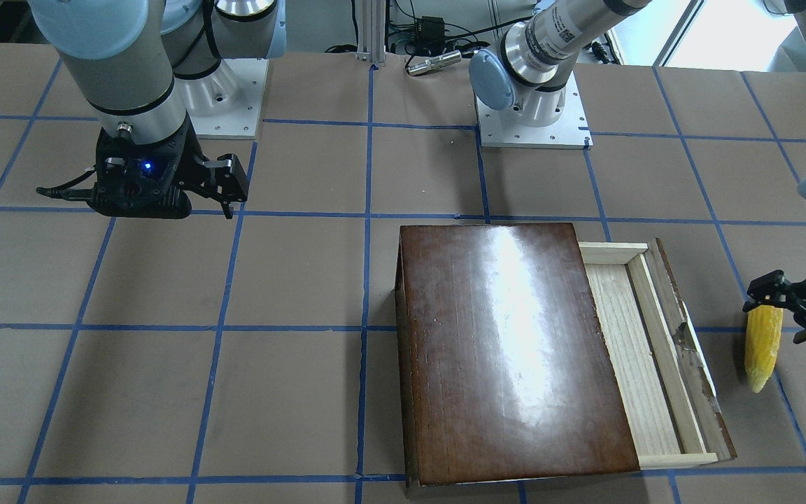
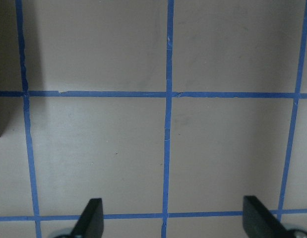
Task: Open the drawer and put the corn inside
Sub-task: 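Lower the left gripper over the yellow corn cob and close on it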
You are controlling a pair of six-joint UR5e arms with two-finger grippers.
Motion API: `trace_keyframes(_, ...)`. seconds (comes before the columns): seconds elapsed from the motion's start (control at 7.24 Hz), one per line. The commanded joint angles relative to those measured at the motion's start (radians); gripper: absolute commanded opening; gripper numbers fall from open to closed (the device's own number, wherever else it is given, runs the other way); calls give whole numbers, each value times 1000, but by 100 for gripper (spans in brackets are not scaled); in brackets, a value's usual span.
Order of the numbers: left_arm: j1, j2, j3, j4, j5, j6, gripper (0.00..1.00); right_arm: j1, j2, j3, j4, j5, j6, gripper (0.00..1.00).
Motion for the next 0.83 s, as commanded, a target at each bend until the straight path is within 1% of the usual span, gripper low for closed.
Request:
trace_keyframes(0.0,5,-38,-2,47,23,39,100,0,-1,0,0,0,0,100)
trace_keyframes(0.14,17,-46,-2,48,47,56,100,0,1,0,1,0,0,100)
trace_keyframes(0.41,35,-58,-4,45,50,70,100,0,1,0,1,0,0,100)
trace_keyframes(0.55,35,-61,-4,39,49,70,94,0,1,0,1,0,0,100)
trace_keyframes(0.69,35,-61,-1,39,49,70,63,0,1,0,1,0,0,100)
